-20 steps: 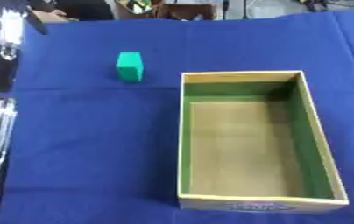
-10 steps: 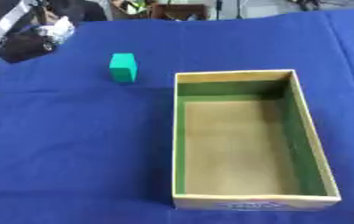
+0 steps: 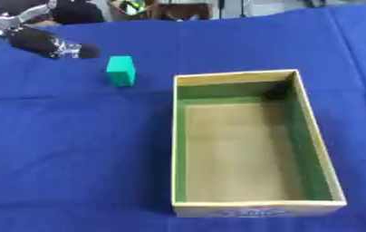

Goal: Pick up objects on the table and place them in the box.

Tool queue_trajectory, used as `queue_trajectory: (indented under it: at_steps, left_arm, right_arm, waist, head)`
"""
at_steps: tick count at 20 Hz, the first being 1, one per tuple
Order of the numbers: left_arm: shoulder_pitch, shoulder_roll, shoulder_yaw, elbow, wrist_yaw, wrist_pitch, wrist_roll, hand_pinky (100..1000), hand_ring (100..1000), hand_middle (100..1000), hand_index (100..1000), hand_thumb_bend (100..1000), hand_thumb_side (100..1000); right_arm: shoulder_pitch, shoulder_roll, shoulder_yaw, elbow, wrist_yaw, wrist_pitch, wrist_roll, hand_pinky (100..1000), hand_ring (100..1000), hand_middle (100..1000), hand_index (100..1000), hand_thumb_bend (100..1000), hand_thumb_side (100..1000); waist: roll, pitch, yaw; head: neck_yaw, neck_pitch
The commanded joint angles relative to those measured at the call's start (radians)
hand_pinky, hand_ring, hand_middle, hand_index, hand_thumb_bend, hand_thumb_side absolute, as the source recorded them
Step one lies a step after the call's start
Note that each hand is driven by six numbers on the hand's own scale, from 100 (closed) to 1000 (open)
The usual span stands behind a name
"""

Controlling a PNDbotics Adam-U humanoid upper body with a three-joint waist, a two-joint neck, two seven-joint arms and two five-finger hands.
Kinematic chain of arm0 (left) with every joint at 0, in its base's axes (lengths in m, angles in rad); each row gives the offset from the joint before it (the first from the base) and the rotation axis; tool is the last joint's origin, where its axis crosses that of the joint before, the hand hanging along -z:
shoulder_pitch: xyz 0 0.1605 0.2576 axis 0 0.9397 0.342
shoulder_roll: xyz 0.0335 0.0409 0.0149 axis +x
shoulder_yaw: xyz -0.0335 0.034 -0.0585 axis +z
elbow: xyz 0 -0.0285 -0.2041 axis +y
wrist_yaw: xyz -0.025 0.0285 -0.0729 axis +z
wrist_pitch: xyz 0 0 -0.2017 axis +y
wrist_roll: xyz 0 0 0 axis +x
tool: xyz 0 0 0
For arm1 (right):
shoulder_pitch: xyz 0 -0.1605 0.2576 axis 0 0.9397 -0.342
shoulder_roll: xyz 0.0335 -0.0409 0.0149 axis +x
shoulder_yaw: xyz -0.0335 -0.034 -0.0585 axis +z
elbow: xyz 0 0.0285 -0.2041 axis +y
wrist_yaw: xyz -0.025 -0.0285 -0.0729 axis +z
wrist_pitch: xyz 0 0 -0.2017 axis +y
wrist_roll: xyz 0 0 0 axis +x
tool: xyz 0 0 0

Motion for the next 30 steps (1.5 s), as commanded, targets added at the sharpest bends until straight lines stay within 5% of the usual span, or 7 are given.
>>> queue_trajectory:
  at_steps: [1,7,14,24,30]
  left_arm:
    - [-0.058,0.011,-0.009,0.076,-0.039,-0.025,-0.094,672,811,844,1000,1000,933]
    - [-0.141,-0.046,-0.013,0.225,-0.046,-0.028,-0.189,659,786,777,1000,991,848]
    - [-0.212,-0.115,0.004,0.370,-0.107,-0.020,-0.161,615,765,785,1000,895,820]
    - [-0.231,-0.140,0.007,0.421,-0.170,-0.013,-0.118,578,755,832,988,757,780]
    - [-0.233,-0.144,0.002,0.421,-0.184,-0.019,-0.118,525,718,765,951,651,752]
  right_arm:
    - [-0.010,-0.032,0.000,-0.016,-0.004,0.000,0.006,736,805,673,772,100,872]
    - [-0.014,-0.038,0.004,-0.016,-0.004,0.000,0.011,737,805,672,772,100,872]
    - [-0.021,-0.043,0.008,-0.016,-0.005,-0.001,0.017,740,809,673,773,100,872]
    - [-0.026,-0.045,0.010,-0.016,-0.005,-0.002,0.021,741,811,672,773,100,871]
    - [-0.025,-0.044,0.010,-0.016,-0.006,-0.001,0.024,742,813,672,773,100,870]
  waist:
    - [0.001,-0.013,-0.005]
    - [0.008,0.002,-0.020]
    - [0.020,0.026,-0.042]
    - [0.026,0.048,-0.057]
    - [0.027,0.053,-0.055]
  head:
    - [0.008,-0.021]
    - [0.019,-0.033]
    - [0.047,-0.051]
    - [0.062,-0.064]
    - [0.064,-0.063]
